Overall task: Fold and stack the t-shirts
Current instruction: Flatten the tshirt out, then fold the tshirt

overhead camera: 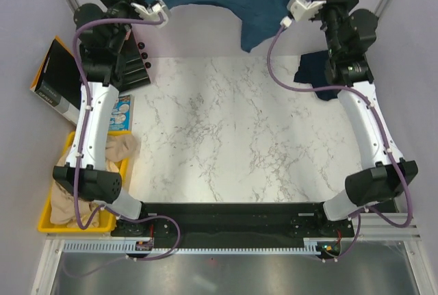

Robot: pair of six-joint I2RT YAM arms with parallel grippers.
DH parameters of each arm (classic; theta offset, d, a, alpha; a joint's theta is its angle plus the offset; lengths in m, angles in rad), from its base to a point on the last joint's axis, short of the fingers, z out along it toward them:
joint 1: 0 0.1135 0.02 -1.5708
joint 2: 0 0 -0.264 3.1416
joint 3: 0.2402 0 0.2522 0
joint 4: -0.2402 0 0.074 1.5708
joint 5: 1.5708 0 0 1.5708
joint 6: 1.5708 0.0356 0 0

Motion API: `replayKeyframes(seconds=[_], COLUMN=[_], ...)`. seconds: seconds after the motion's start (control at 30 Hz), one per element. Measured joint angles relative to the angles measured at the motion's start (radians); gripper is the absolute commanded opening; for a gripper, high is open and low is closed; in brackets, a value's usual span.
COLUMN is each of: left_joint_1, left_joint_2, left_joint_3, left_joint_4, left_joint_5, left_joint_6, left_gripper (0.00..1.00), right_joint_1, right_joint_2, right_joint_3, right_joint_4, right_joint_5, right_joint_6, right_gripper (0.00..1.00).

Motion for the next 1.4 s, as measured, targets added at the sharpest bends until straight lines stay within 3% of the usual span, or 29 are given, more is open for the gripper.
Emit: replayKeyframes(seconds=[0.17, 0.33, 0.43, 0.53, 0.8, 1.1, 1.4], left_joint_1=[-0.002, -0.031, -0.054, -0.062, -0.064, -0.065, -0.066], left_joint_2=[-0.144, -0.219, -0.228, -0.290, -0.489, -0.427, -0.353], left_joint_3=[-0.391, -0.918, -1.144, -1.272, -1.247, -1.179, -1.162], left_joint_4=[0.022, -0.001, -0.085, -0.185, -0.523, -0.835, -0.929], left_joint_5=[0.021, 0.043, 0.056, 0.063, 0.091, 0.087, 0.079], left_joint_6=[0.001, 0.037, 0.058, 0.077, 0.169, 0.264, 0.289], left_gripper=[0.02, 0.02, 0.02, 0.02, 0.02, 0.02, 0.02], right_joint_1=[-0.002, 0.000, 0.010, 0.021, 0.022, 0.022, 0.023], right_joint_2=[-0.170, -0.309, -0.344, -0.365, -0.344, -0.293, -0.284], right_joint_3=[-0.378, -0.749, -0.862, -0.907, -0.826, -0.820, -0.821], right_joint_4=[-0.081, -0.302, -0.462, -0.603, -0.966, -1.218, -1.252], right_joint_5=[-0.012, -0.047, -0.060, -0.076, -0.082, -0.079, -0.087], right_joint_6=[0.045, 0.077, 0.109, 0.129, 0.130, 0.114, 0.116], right_gripper=[0.00, 0.00, 0.00, 0.00, 0.00, 0.00, 0.00])
